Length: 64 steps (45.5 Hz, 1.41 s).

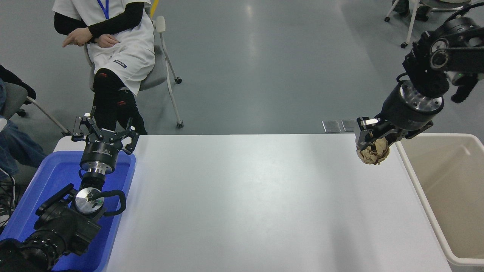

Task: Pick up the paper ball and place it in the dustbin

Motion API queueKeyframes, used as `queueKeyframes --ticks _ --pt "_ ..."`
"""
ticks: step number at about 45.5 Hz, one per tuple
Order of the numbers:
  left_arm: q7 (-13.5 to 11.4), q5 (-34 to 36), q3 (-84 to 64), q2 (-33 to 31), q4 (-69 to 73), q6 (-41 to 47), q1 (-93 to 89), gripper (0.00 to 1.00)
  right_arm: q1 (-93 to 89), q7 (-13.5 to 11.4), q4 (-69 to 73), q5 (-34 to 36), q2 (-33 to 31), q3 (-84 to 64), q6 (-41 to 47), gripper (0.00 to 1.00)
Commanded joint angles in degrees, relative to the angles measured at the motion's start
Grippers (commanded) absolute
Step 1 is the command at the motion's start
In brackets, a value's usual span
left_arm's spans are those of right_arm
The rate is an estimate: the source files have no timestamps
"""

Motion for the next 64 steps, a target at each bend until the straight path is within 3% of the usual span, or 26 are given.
queueKeyframes --ticks 1,20,36,47,64 --pt "0.0 0.0 0.0 0.0 0.0 0.0 0.0 0.99 3.5 -0.1 0.0 1.4 -0.4 -3.9 0.0 0.00" --pt "0.0 0.0 0.0 0.0 0.0 0.0 0.0 0.99 3.7 -0.2 -1.6 -3.1 -3.7 -8.1 0.0 0.00" --pt "0.0 0.0 0.0 0.0 0.0 0.0 0.0 0.99 2.9 -0.2 -7.1 -4.0 -12.1 -15.0 0.0 0.00" --pt "0.0 0.0 0.0 0.0 0.0 0.0 0.0 0.99 -1.7 -0.2 -14.2 -7.6 -18.3 -15.9 0.0 0.00" --pt "0.0 0.0 0.0 0.0 0.0 0.0 0.0 0.99 -17.5 -0.2 -32.0 -7.3 -24.6 -8.9 0.0 0.00"
